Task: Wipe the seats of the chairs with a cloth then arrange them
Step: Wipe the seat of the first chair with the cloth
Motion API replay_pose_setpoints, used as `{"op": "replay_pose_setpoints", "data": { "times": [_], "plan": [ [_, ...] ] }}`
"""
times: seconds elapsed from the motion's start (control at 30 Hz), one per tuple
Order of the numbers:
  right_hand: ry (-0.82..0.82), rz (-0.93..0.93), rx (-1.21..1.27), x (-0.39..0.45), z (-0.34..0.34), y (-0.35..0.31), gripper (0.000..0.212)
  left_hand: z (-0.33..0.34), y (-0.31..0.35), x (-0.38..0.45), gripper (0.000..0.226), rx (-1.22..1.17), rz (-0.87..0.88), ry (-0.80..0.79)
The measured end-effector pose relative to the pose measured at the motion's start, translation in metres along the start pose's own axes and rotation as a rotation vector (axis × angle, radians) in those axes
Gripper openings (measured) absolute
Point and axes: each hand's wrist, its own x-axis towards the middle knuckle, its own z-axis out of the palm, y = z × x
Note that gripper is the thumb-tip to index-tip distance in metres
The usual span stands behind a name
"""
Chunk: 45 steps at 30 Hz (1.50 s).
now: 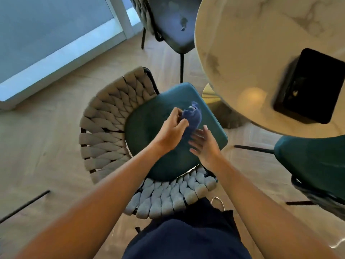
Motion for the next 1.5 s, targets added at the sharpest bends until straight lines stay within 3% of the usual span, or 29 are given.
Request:
{"op": "replay_pose_setpoints", "data": {
  "times": [0.1,0.23,0.37,0.47,0.53,0.63,0.77,0.87,1.0,1.23,1.3,1.5],
  "plan": [
    [-0.078,0.077,0.283,0.023,-0.003,0.002,0.061,0.009,-0.019,-0.008,0.012,0.204,0.058,-0.248],
    [-0.111,0.057,0.39,0.047,-0.012,0.014,0.059,0.024,-0.055,-0.005,0.012,0.416,0.234,-0.449],
    [-0.256,0.102,0.313,0.072,-0.028,0.02,0.043,0.031,-0.096,0.001,0.015,0.251,0.125,-0.306],
    [-0.162,0.133,0.126,0.105,-0.031,0.017,0.039,0.031,-0.136,0.006,0.014,0.183,-0.009,-0.086],
    [-0.034,0.088,-0.079,0.128,-0.032,0.015,0.042,0.025,-0.157,0.012,0.012,0.163,-0.148,-0.001],
    [0.072,-0.213,-0.774,0.146,-0.027,0.015,0.021,0.014,-0.186,0.023,0.022,0.242,-0.256,0.048],
    [-0.031,-0.454,-1.577,0.188,-0.036,0.039,0.069,0.003,-0.224,0.035,0.041,0.47,-0.258,0.016],
    [0.039,-0.536,-1.781,0.227,-0.048,0.064,0.081,-0.004,-0.255,0.041,0.045,0.52,-0.268,0.05],
    [0.149,-0.715,-1.926,0.263,-0.05,0.096,0.086,-0.026,-0.293,0.041,0.044,0.472,-0.263,0.171],
    [0.268,-0.933,-1.792,0.285,-0.019,0.136,0.057,-0.077,-0.324,0.043,0.044,0.536,-0.206,0.257],
    [0.218,-0.973,-1.748,0.286,-0.015,0.141,0.056,-0.084,-0.329,0.05,0.05,0.6,-0.18,0.256],
    [-0.164,-1.072,-1.717,0.274,0.025,0.176,0.055,-0.078,-0.34,0.086,0.057,0.755,-0.162,0.215]
  ]
}}
